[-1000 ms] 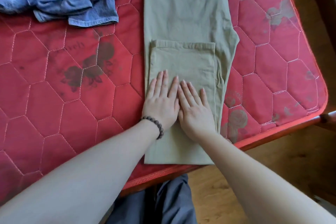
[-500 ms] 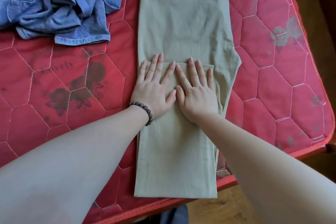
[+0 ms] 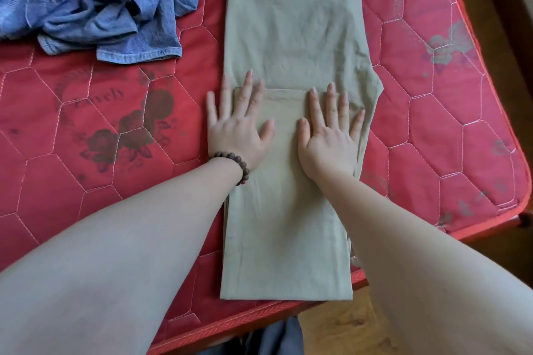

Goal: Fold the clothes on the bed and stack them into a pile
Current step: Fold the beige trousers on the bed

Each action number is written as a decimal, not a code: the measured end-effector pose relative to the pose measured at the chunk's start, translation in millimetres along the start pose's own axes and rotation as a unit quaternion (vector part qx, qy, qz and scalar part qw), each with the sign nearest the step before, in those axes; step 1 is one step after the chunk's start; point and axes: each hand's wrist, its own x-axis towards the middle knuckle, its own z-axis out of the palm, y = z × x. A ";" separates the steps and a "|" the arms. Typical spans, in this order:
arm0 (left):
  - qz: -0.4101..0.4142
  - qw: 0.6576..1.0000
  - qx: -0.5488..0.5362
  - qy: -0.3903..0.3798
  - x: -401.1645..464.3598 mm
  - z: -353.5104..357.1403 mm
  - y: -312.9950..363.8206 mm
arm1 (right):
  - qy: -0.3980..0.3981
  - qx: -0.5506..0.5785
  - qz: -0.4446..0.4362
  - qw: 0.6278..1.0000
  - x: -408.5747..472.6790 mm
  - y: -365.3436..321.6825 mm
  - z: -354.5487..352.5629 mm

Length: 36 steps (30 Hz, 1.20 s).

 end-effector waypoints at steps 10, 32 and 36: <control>0.081 0.986 -0.144 -0.030 -14.5 -17.8 -54.6 | -0.041 -0.017 -0.140 0.989 -30.5 93.6 -26.8; 0.469 0.860 0.149 -0.134 -22.9 -35.5 -77.9 | -0.130 -0.198 -0.563 0.792 -33.6 108.3 -65.8; 0.424 0.880 0.068 -0.202 -26.6 -39.9 -69.1 | -0.137 -0.139 -0.533 0.823 -36.4 92.9 -61.8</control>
